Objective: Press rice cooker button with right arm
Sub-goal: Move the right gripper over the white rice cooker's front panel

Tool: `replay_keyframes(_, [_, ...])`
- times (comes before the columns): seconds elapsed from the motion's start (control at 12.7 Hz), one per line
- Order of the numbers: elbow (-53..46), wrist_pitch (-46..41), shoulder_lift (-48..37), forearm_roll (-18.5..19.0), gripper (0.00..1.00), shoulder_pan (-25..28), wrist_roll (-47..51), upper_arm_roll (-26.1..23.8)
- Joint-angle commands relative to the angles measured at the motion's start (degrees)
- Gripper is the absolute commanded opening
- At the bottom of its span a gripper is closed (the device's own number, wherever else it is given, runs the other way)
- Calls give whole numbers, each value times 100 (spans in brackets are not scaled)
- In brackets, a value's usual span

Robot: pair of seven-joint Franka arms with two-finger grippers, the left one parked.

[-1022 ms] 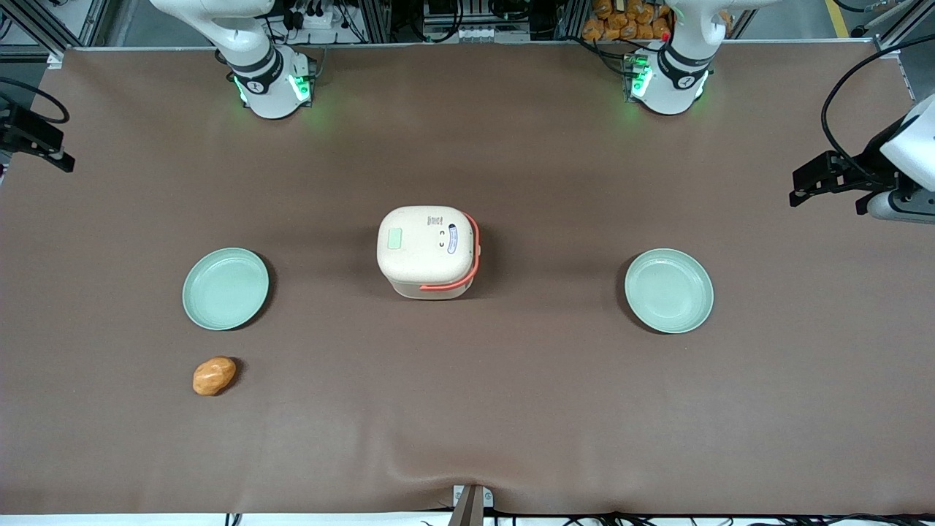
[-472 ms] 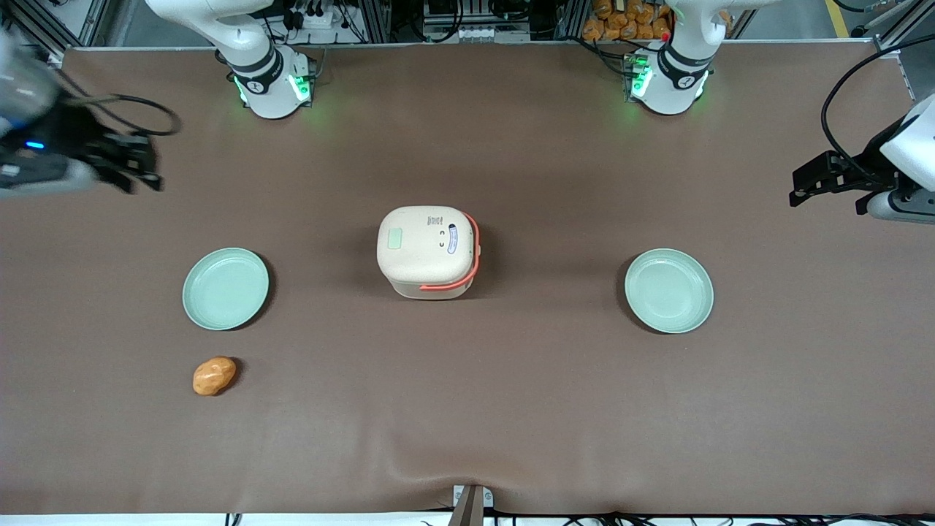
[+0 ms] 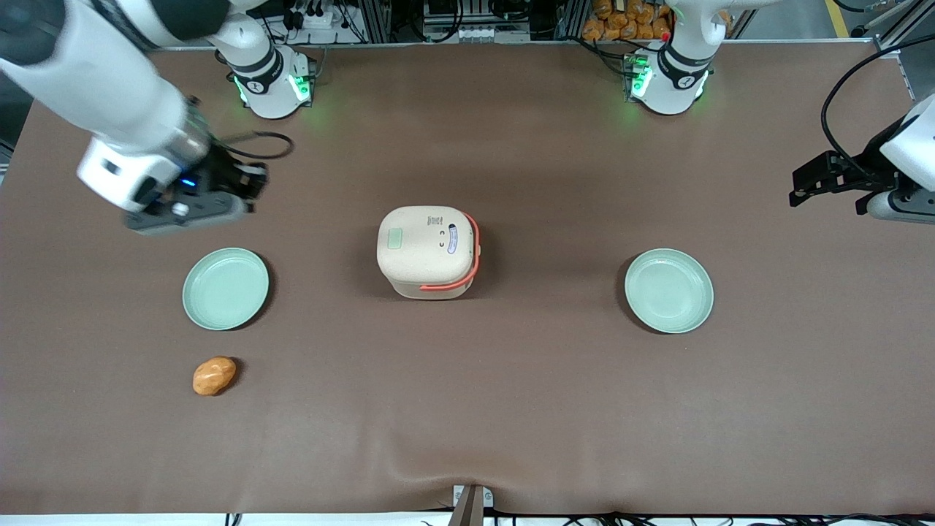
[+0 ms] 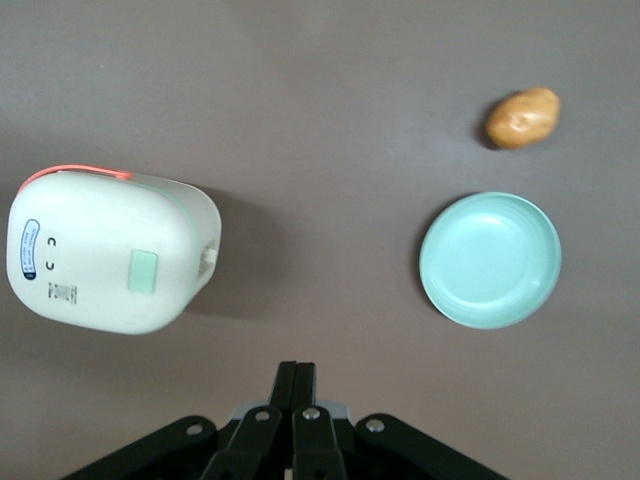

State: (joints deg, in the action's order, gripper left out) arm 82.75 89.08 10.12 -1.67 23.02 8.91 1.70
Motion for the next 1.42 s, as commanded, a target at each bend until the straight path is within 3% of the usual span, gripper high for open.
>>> replay_keyframes(0.0, [-119, 136, 341, -62, 0, 289, 119, 59])
replay_keyframes(0.24, [179, 626, 465, -71, 0, 562, 585, 59])
replay_keyframes(1.34, [1225, 2095, 711, -44, 0, 1327, 1042, 68])
